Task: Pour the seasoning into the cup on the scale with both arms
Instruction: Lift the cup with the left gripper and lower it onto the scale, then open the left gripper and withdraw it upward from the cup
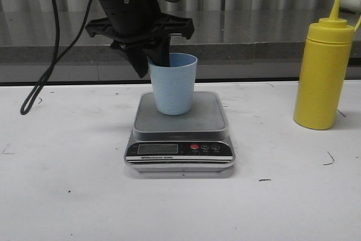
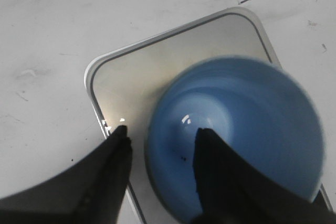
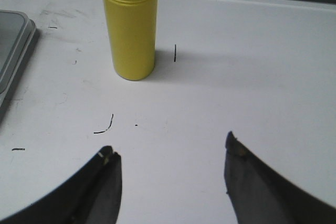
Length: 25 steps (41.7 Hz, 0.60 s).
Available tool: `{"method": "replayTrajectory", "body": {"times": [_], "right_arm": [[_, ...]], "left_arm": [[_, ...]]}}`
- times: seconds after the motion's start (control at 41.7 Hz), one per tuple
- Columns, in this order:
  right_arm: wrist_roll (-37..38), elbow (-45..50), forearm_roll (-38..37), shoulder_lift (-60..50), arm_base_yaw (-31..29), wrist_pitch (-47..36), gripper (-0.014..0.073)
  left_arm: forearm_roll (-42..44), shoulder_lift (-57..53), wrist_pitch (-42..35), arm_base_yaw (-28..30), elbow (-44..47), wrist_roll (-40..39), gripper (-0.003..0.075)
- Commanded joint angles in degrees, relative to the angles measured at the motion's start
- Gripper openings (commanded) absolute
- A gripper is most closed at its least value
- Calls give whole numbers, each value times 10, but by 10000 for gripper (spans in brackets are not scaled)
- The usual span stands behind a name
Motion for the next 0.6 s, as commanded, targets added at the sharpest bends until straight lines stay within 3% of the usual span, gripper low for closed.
{"method": "replayTrajectory", "body": {"times": [0.0, 0.24, 0.575], "right_arm": [[-5, -14, -6, 4, -3, -37, 407], [-5, -14, -6, 4, -3, -38, 407], [-5, -14, -6, 4, -3, -37, 409]], "left_arm": [[-10, -53, -8, -5, -18, -2, 347], [-10, -153, 10, -5, 6, 9, 347], [89, -422, -50, -5, 219, 12, 347]]}}
